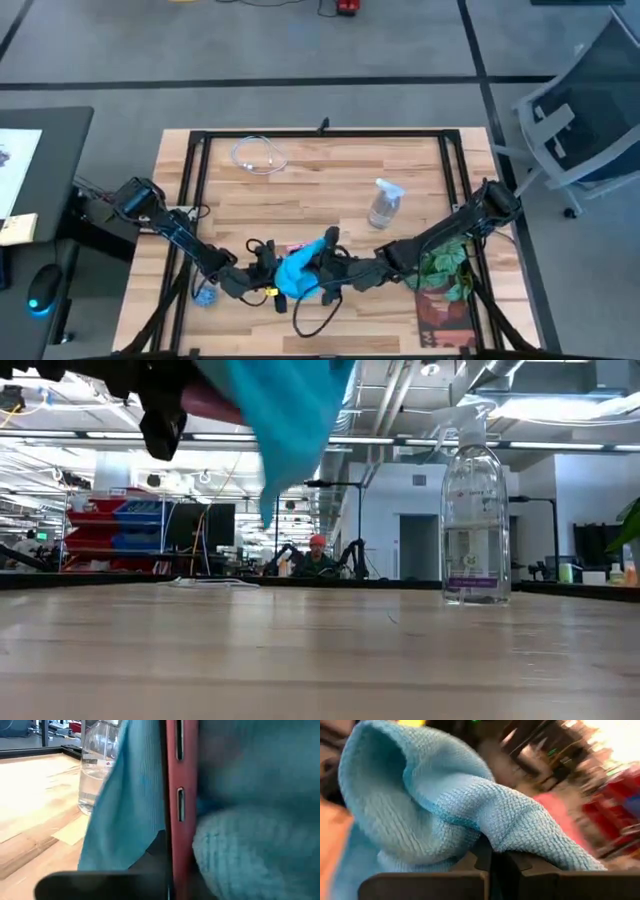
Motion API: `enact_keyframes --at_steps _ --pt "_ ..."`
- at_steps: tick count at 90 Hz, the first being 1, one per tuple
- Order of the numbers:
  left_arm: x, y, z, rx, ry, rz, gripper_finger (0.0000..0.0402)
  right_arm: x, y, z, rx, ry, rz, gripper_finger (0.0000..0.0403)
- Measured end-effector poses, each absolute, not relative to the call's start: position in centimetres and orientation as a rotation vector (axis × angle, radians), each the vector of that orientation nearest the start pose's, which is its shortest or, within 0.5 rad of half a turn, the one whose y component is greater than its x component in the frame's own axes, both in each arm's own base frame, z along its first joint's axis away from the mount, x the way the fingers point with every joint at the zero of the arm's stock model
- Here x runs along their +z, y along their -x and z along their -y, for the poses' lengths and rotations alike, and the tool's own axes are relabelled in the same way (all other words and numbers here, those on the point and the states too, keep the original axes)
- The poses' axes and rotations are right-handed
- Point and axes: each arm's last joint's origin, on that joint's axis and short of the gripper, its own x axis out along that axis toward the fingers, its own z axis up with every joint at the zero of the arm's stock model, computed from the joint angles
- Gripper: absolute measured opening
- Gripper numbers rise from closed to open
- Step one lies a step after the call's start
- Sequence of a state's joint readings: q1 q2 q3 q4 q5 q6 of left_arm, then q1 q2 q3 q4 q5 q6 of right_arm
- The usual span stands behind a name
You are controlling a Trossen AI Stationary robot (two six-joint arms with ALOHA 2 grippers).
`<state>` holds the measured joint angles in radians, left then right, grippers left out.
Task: Apply microfiber cloth
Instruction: Wipe the back of the cellphone with a microfiber cloth
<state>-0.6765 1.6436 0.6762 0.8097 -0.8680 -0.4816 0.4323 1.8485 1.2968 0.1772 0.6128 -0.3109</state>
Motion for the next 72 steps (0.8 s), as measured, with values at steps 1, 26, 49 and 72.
enact_keyframes --at_steps 1,26,49,72 --pt "18.5 -25.8 17.9 0.214 0.368 -0.065 0.0003 24.5 -38.6 -16.0 -0.121 0.492 -0.361 0.0" --pt "18.5 -25.8 17.9 0.209 0.361 -0.073 0.0003 23.6 -37.6 -17.5 -0.049 0.517 -0.423 0.0" --pt "19.0 -25.8 18.0 0.205 0.384 -0.049 0.0004 23.1 -34.0 -21.1 0.064 0.549 -0.54 0.0" --pt "19.2 -25.9 17.9 0.211 0.406 -0.023 0.0004 24.2 -32.9 -22.6 0.099 0.468 -0.492 0.0"
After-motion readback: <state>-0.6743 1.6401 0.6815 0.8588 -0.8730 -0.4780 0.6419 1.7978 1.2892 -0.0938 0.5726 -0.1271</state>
